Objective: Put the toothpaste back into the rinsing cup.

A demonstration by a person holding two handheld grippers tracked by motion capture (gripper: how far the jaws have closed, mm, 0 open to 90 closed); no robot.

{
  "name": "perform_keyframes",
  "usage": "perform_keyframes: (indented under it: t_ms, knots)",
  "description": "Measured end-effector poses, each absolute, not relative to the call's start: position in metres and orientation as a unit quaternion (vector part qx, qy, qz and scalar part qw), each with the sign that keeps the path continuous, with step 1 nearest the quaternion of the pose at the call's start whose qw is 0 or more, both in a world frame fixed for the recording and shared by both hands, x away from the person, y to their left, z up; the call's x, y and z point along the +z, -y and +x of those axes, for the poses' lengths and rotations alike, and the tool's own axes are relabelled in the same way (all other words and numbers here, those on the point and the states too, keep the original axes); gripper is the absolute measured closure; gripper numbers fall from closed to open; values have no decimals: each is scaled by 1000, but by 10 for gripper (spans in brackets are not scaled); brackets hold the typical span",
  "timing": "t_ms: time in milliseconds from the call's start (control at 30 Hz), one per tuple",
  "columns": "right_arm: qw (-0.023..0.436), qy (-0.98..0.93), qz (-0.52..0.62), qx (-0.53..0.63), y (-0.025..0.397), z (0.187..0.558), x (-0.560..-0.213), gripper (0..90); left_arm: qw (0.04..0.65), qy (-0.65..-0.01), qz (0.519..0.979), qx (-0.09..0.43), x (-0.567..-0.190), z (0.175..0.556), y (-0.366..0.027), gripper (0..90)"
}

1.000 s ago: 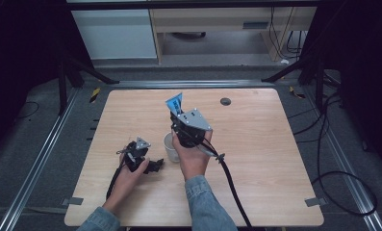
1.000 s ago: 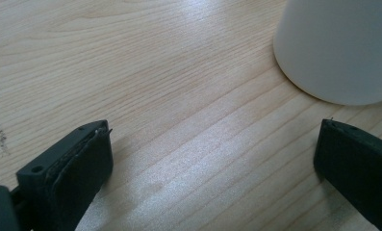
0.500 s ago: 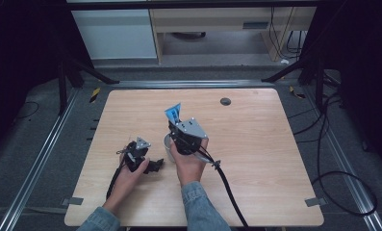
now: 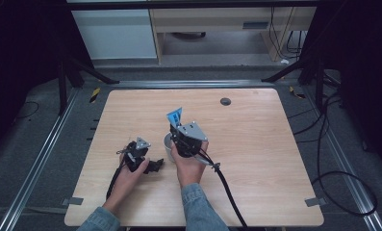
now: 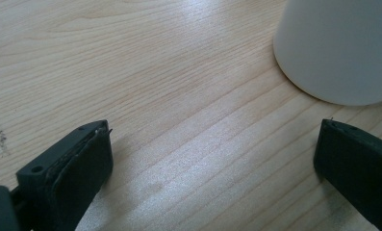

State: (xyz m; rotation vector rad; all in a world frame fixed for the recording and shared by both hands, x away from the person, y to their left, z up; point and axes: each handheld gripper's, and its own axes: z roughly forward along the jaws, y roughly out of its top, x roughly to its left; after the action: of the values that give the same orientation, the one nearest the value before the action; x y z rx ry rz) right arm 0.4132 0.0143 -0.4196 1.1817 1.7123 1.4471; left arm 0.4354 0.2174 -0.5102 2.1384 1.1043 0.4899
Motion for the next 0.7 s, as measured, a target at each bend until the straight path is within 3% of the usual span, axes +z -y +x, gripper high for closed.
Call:
perform_keyframes:
  t_ms: [267, 700]
  knots:
    - [317, -645, 442, 537, -15, 413, -426, 734, 336, -424, 820, 188, -510, 435, -217, 0]
    - [302, -650, 446, 536, -18, 415, -430, 733, 336, -424, 820, 188, -510, 435, -217, 0]
